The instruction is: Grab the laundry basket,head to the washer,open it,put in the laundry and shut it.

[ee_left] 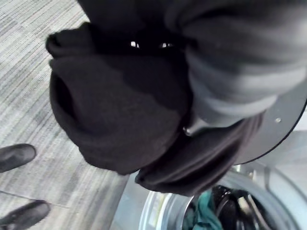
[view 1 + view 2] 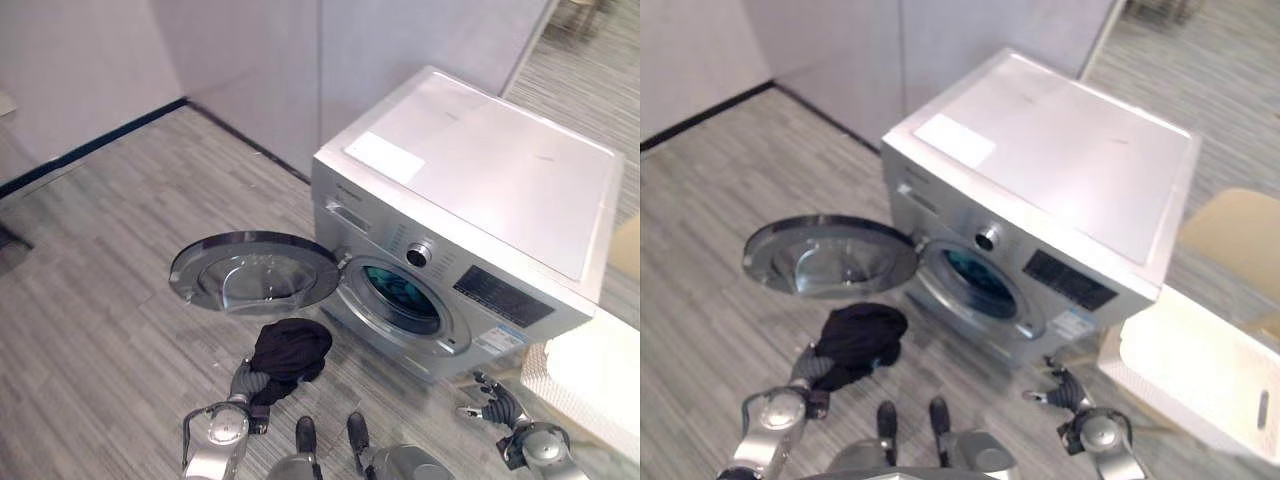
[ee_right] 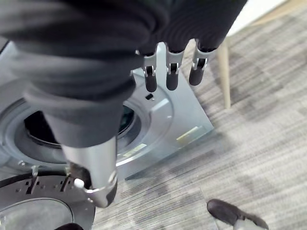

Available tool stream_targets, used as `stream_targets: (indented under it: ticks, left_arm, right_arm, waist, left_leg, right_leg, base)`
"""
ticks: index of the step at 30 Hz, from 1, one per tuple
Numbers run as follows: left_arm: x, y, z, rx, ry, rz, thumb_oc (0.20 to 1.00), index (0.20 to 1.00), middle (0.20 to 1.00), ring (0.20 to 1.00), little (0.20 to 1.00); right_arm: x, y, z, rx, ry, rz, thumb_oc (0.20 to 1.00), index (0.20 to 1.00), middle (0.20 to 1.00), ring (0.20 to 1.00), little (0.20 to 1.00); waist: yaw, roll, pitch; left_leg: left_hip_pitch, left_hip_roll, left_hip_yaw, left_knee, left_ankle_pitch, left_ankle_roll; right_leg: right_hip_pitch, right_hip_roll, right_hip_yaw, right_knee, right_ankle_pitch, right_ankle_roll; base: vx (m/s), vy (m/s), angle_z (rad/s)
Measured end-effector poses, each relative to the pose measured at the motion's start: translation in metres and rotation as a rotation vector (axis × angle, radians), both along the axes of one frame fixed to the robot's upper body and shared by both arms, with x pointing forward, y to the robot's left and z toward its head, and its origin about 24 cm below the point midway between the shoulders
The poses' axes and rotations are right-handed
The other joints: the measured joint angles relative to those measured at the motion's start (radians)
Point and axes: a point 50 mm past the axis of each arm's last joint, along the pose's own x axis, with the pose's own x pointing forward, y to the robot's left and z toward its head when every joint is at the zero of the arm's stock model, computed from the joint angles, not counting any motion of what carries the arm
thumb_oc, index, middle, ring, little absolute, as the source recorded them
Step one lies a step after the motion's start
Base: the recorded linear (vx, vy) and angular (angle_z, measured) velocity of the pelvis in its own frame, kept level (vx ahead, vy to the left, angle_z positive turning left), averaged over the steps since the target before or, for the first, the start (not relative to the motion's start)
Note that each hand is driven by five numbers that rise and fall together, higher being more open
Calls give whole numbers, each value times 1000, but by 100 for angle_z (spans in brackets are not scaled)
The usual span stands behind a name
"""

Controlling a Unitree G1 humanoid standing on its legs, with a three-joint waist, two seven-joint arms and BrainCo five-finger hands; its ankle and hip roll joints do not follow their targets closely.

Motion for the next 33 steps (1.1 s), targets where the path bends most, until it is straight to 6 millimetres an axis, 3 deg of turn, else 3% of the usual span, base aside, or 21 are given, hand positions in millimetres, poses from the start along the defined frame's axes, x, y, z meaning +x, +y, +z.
stream_targets:
  ticks: [4, 5, 6, 7, 8, 9, 12, 13, 14, 15, 16, 18, 19, 21, 23, 24, 27, 28, 30, 31, 33]
  left_arm:
    - [5, 2, 3, 9, -14, 0, 200, 200, 200, 200, 200]
    - [0, 13, 4, 30, -7, 29, 200, 200, 200, 200, 200]
    - [-5, 19, 2, 47, 9, 44, 200, 200, 200, 200, 200]
    - [-7, 27, 2, 67, 22, 62, 200, 200, 200, 200, 200]
    - [-4, 27, 2, 65, 20, 67, 200, 200, 200, 200, 200]
    - [-3, 26, 3, 63, 9, 74, 200, 200, 200, 200, 200]
    - [-3, 27, 4, 61, 5, 79, 200, 200, 200, 200, 200]
    - [-5, 27, 2, 62, 12, 81, 200, 200, 200, 200, 200]
    - [-9, 26, 0, 56, 24, 83, 200, 200, 200, 200, 200]
    - [-18, 30, -3, 67, 48, 91, 200, 200, 200, 200, 200]
    - [-19, 29, -5, 62, 57, 101, 200, 200, 200, 200, 200]
    - [-16, 21, -6, 45, 50, 85, 200, 200, 200, 200, 200]
    - [-14, 19, -5, 40, 41, 81, 200, 200, 200, 200, 200]
    - [5, 6, 3, 12, -19, 67, 200, 200, 200, 200, 200]
    - [18, -2, 9, -12, -57, 62, 200, 200, 200, 200, 200]
    - [26, -5, 16, -16, -100, 61, 200, 200, 200, 200, 200]
    - [38, -12, 27, -12, -159, 38, 200, 200, 200, 200, 200]
    - [51, -15, 36, -1, -206, 22, 200, 200, 200, 200, 200]
    - [77, -14, 63, 37, -326, -4, 200, 200, 200, 200, 200]
    - [97, -12, 84, 61, -402, -11, 200, 200, 200, 200, 200]
    - [111, -11, 100, 79, -459, -1, 200, 200, 200, 200, 200]
  right_arm:
    - [-4, 6, -2, 20, 9, 7, 1000, 1000, 1000, 1000, 1000]
    - [6, 14, -1, 42, -12, 24, 1000, 1000, 1000, 1000, 1000]
    - [16, 22, 3, 66, -46, 34, 1000, 1000, 1000, 1000, 1000]
    - [21, 25, 7, 72, -72, 44, 1000, 1000, 1000, 1000, 1000]
    - [19, 22, 5, 68, -64, 35, 1000, 1000, 1000, 1000, 1000]
    - [15, 22, 2, 69, -46, 29, 1000, 1000, 1000, 1000, 1000]
    - [8, 19, 0, 70, -33, 12, 1000, 1000, 1000, 1000, 1000]
    - [6, 19, -1, 69, -28, 10, 1000, 1000, 1000, 1000, 1000]
    - [1, 16, -3, 63, -13, 4, 1000, 1000, 1000, 1000, 1000]
    - [1, 21, -5, 78, -11, 0, 1000, 1000, 1000, 1000, 1000]
    - [0, 19, -6, 73, -8, -10, 1000, 1000, 1000, 1000, 1000]
    - [0, 11, -4, 47, -14, -24, 1000, 1000, 1000, 1000, 1000]
    - [3, 10, -2, 41, -24, -24, 1000, 1000, 1000, 1000, 1000]
    - [7, 3, 2, 25, -46, -54, 1000, 1000, 1000, 1000, 1000]
    - [7, 2, 1, 20, -47, -59, 1000, 1000, 1000, 1000, 1000]
    - [12, 3, 2, 28, -57, -64, 1000, 1000, 1000, 1000, 1000]
    - [18, 1, 7, 18, -82, -60, 1000, 1000, 1000, 1000, 1000]
    - [20, 2, 7, 13, -83, -55, 1000, 1000, 1000, 1000, 1000]
    - [30, 6, 12, 33, -117, -49, 1000, 1000, 1000, 1000, 1000]
    - [40, 9, 17, 46, -144, -57, 1000, 1000, 1000, 1000, 1000]
    - [55, 19, 25, 80, -194, -55, 1000, 1000, 1000, 1000, 1000]
  waist:
    - [-3, 7, 5]
    - [26, -6, 14]
    - [58, -15, 16]
    - [56, -19, 18]
    - [55, -18, 22]
    - [57, -12, 26]
    - [55, -11, 27]
    - [56, -13, 27]
    - [50, -9, 27]
    - [77, -30, 19]
    - [86, -37, 18]
    - [106, -32, 16]
    - [104, -32, 17]
    - [97, -34, 23]
    - [98, -46, 34]
    - [103, -36, 55]
    - [98, 5, 84]
    - [76, 12, 103]
    - [68, -29, 120]
    - [57, -55, 165]
    - [51, -56, 216]
  left_leg:
    - [17, -18, 110, -31, 1, 6]
    - [31, 2, 231, -38, -3, 20]
    - [38, 9, 272, -35, -11, 24]
    - [40, 10, 297, -21, -32, 32]
    - [54, 9, 300, -13, -55, 23]
    - [71, 18, 306, 1, -81, 19]
    - [86, 49, 314, 42, -114, -23]
    - [83, 62, 317, 71, -124, -42]
    - [87, 93, 331, 110, -147, -84]
    - [66, 121, 330, 243, -157, -147]
    - [29, 140, 280, 359, -156, -120]
    - [-39, 156, 164, 486, -171, -101]
    - [-58, 149, 133, 484, -181, -97]
    - [-94, 114, 112, 359, -163, -79]
    - [-131, 86, 93, 317, -143, -69]
    - [-135, 82, 81, 262, -116, -61]
    - [-167, 100, 76, 257, -13, -39]
    - [-189, 103, 97, 258, -3, -5]
    - [-273, 77, 110, 270, -51, -6]
    - [-327, 51, 121, 301, -42, 18]
    - [-358, 45, 137, 325, -43, 27]
  right_leg:
    - [-58, -35, 9, 41, -10, 44]
    - [-116, -64, -129, 93, -39, 72]
    - [-147, -100, -261, 128, -43, 75]
    - [-148, -146, -355, 131, -44, 74]
    - [-123, -212, -511, 124, -51, 62]
    - [-84, -247, -599, 124, -47, 69]
    - [-53, -219, -537, 139, -53, 57]
    - [-54, -208, -516, 153, -66, 37]
    - [-50, -186, -512, 168, -80, 19]
    - [-44, -175, -503, 194, -130, -3]
    - [-26, -159, -480, 178, -140, -36]
    - [15, -136, -459, 125, -127, -29]
    - [22, -130, -447, 110, -123, -33]
    - [43, -131, -440, 82, -107, -55]
    - [65, -127, -427, 62, -107, -55]
    - [73, -110, -406, 65, -106, -54]
    - [38, -79, -396, 138, -142, -46]
    - [-46, -83, -378, 254, -189, -25]
    - [-218, -132, -345, 436, -258, -7]
    - [-288, -164, -323, 504, -295, -10]
    - [-328, -177, -308, 533, -294, -8]
  base:
    - [-47, 11, -84]
    - [53, -79, -191]
    - [78, -91, -192]
    - [104, -52, -113]
    - [145, -99, -57]
    - [199, -89, -37]
    - [173, -149, -16]
    - [105, -141, -10]
    - [171, -180, -42]
    - [61, -62, -59]
    - [62, -63, -73]
    - [39, 0, -51]
    - [75, 24, -28]
    - [59, 20, -14]
    - [1, 27, -31]
    - [-133, 57, -61]
    - [-171, 58, -54]
    - [-228, 70, -38]
    - [-133, 22, -13]
    - [-70, 3, 1]
    - [-106, -14, -12]
